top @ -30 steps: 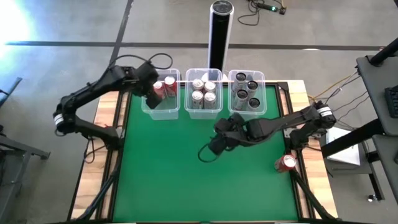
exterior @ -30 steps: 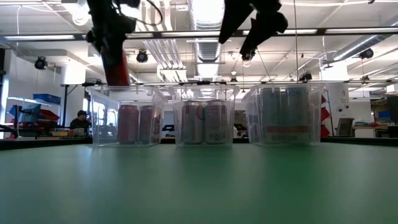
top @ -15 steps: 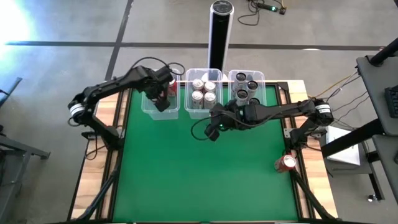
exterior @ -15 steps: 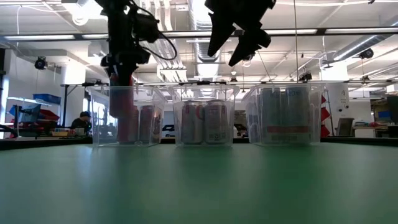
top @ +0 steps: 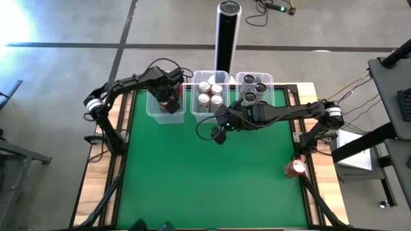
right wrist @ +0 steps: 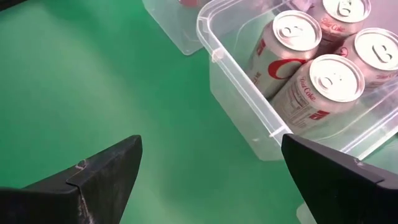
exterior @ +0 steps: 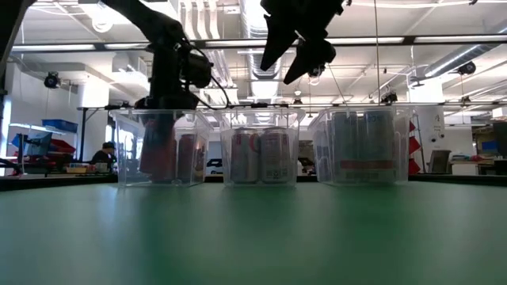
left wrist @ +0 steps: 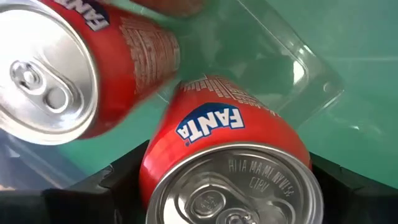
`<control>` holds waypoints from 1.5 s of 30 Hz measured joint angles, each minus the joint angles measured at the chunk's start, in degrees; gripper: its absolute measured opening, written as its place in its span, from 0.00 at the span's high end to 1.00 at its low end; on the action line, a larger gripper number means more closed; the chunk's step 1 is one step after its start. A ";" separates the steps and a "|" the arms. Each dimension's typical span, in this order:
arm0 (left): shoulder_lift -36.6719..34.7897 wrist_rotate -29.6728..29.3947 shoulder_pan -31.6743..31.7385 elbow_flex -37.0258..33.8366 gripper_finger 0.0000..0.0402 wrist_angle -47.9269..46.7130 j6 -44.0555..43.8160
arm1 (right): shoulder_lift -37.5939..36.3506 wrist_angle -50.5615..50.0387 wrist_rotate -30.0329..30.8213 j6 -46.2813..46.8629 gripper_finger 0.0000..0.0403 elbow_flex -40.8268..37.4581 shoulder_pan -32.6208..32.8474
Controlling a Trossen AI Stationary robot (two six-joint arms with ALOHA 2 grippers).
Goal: Sort soda cans
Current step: Put the bottom orange soda can into the left transparent bin, then put the orange soda can into the left transparent bin
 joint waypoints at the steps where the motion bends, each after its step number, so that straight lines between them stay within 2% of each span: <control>1: 0.24 0.01 0.26 0.00 0.30 0.41 -0.02 | 0.00 -0.04 0.00 -0.09 0.05 0.00 -0.02; 17: 1.85 2.79 1.04 0.00 0.28 1.16 0.44 | 0.00 -0.07 1.03 0.26 0.05 0.00 -0.02; 26: 1.59 2.86 1.08 1.22 0.08 -2.07 0.97 | -0.59 -0.26 2.65 0.30 0.05 0.00 -0.02; 32: 1.43 2.87 1.07 6.85 0.05 -6.60 1.96 | -2.92 -1.32 2.10 0.75 0.05 2.29 0.00; 39: -0.74 2.87 -0.14 17.29 0.05 -5.91 1.28 | -6.71 -10.86 2.09 0.68 0.05 3.75 0.39; 45: -4.97 4.38 -5.47 20.92 0.07 2.92 2.04 | -7.11 -26.22 1.18 8.97 0.05 3.72 2.34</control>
